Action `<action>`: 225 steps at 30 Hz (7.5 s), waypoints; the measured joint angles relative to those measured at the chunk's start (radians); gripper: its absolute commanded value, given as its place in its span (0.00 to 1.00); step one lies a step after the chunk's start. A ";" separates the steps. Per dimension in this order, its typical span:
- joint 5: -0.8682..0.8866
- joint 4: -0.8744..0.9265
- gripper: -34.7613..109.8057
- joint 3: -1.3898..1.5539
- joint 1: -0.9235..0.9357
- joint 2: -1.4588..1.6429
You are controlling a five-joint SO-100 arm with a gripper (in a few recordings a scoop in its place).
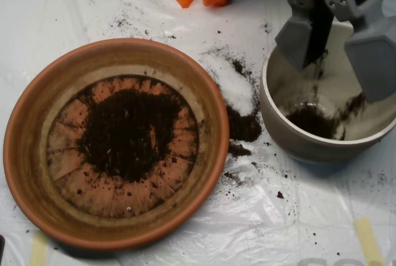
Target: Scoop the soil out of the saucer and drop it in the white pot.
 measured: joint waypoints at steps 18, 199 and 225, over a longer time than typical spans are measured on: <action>0.064 -0.046 0.50 0.133 0.054 0.071; 0.049 -0.253 0.59 0.604 0.808 -0.014; -0.018 -0.399 0.36 0.508 0.976 -0.330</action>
